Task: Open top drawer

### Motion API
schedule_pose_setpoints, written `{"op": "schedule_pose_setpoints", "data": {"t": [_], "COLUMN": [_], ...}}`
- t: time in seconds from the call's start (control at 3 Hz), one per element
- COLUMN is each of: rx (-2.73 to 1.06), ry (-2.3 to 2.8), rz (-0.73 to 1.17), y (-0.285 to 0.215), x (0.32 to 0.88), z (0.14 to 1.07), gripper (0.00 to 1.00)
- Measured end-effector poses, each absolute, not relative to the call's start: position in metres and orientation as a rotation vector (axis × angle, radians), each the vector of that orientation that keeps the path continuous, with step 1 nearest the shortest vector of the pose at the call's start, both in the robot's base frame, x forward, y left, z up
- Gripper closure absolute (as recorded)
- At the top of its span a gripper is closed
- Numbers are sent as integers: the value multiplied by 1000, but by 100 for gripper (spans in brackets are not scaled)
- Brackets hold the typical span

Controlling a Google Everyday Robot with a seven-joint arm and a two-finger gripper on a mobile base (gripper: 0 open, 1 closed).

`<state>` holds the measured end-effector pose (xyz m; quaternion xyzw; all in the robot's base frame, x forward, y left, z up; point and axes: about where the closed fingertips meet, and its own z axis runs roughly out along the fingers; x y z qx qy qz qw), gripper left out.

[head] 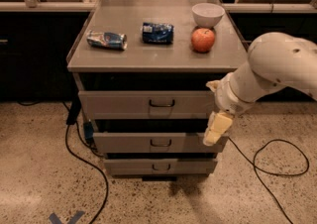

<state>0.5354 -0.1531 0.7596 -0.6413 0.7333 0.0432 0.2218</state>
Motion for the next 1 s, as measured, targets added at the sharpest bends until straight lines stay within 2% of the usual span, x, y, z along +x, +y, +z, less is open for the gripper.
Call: {"op": "schedule_pose_setpoints", "data": {"t": [1.0], "rx": [-1751], "ry": [1961], "rz": [148], "y": [-119], "x": [575], "z": [703], "gripper": [0]}}
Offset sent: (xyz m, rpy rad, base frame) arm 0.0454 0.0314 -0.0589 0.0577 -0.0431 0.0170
